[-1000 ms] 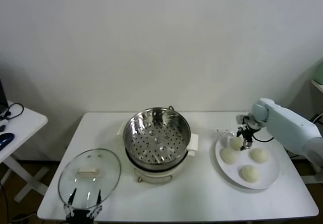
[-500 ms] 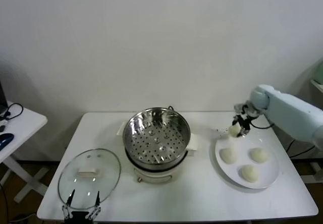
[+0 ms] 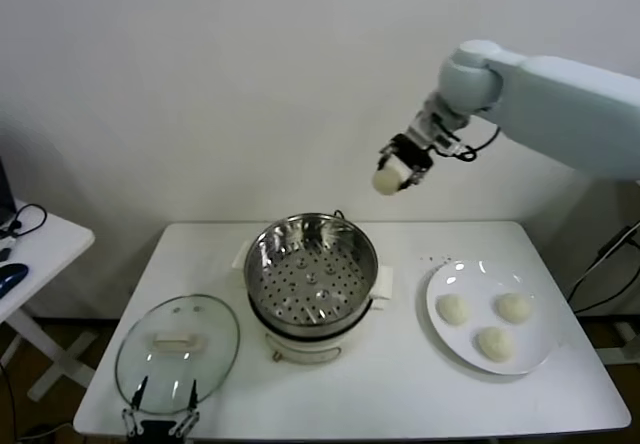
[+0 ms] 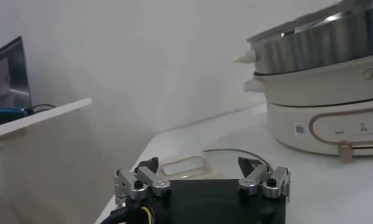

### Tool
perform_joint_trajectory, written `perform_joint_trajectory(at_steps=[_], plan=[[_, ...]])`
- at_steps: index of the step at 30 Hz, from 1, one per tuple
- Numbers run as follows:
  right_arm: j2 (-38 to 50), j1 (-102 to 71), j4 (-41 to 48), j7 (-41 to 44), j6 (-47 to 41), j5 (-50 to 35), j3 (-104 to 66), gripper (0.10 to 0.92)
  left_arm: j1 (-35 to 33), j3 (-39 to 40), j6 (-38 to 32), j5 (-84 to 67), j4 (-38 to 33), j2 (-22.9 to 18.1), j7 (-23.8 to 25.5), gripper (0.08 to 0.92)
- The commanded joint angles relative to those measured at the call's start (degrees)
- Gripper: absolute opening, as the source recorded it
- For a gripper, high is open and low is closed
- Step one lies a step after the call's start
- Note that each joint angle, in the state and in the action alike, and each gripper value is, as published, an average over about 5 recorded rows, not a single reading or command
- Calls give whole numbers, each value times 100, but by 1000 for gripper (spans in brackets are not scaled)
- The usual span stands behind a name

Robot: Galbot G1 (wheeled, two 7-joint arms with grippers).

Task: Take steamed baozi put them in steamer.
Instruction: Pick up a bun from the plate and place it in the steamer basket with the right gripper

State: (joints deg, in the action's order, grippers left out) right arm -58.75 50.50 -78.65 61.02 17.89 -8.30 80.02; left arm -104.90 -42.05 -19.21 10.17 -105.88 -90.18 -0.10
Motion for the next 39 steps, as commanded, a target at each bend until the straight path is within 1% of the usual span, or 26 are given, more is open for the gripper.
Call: perform_joint_trajectory(at_steps=[1,3,10,15,21,25,30,36,39], plan=[[-790,-329,-658,-405,931,1482,171,585,-1,11,-5,20,-13,-9,-9,823],[-941,-714,-341,-541,1100,1906,176,585,7,17,-1,29,-16,-14,-11,823],[-1276,-1840,537,-879,1393,2818,-56,585,21,16,-4,61,-8,-24,-27,823],[-1539,-2360,1157,-1077,1496,3177,-426,586,46,-1,-38,89,65,-18,-58,823],[-1746,-2606,1697,-1255,1572,3538,-720,593,65,-22,-77,118,107,-12,-83,823],[-1847,-2677,1946,-1303,1615,3557,-791,599,70,-33,-99,123,133,-11,-102,823],[-1893,-2694,2036,-1326,1666,3531,-790,637,82,-38,-118,138,161,-14,-115,823],[-1823,-2631,1943,-1361,1686,3045,-758,778,75,-43,-122,148,164,-18,-120,823],[-1674,-2396,1739,-1339,1662,2546,-664,816,68,-46,-128,181,161,-19,-125,823]])
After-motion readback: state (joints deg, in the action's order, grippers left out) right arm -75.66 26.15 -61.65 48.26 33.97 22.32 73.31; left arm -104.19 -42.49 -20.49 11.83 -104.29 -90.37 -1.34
